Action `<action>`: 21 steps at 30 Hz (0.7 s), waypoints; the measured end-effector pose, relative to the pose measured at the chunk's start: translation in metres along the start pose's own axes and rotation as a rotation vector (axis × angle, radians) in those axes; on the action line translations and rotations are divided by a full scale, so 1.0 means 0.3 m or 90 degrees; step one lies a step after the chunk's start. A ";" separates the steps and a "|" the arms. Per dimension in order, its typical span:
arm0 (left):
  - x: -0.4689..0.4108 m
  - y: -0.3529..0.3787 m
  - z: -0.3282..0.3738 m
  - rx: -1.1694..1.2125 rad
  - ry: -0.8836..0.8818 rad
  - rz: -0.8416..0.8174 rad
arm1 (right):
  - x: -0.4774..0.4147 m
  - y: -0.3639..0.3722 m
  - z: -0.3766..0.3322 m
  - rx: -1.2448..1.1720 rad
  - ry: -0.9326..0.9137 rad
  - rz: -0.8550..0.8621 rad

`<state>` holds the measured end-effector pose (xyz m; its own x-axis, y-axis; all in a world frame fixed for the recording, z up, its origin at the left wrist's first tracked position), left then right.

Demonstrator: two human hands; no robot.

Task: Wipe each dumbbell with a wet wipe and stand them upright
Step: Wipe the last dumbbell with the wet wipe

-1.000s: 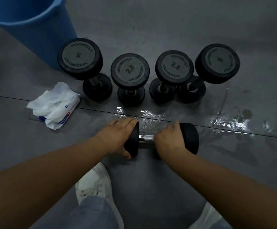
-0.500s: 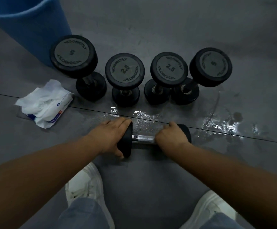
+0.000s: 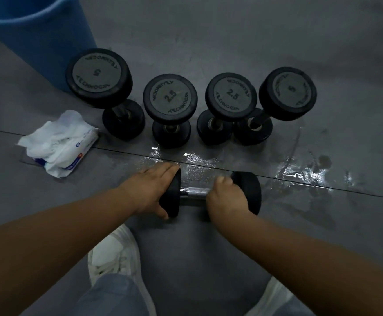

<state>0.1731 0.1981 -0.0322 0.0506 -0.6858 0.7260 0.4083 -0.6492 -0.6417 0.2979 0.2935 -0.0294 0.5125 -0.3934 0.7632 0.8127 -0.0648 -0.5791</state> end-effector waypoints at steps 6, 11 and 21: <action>-0.007 -0.007 -0.004 -0.001 -0.002 -0.014 | -0.025 -0.016 0.021 0.159 0.017 -0.037; -0.019 -0.007 -0.013 0.007 0.002 -0.018 | -0.030 -0.044 0.058 -0.188 0.032 0.024; -0.024 -0.006 -0.018 0.019 0.004 -0.014 | -0.023 -0.056 -0.020 -0.316 -0.079 0.121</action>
<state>0.1672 0.2025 -0.0377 0.0354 -0.6735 0.7383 0.4369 -0.6540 -0.6176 0.2790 0.2918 -0.0267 0.6904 -0.3316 0.6430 0.4893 -0.4406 -0.7526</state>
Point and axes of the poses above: each hand's wrist, its own x-axis away from the middle knuckle, its own y-axis out of the palm, z = x × y, the point moved 6 cm from there along -x, towards the middle knuckle, and after that the axes turned 15 degrees about -z, right-handed, at the moved point
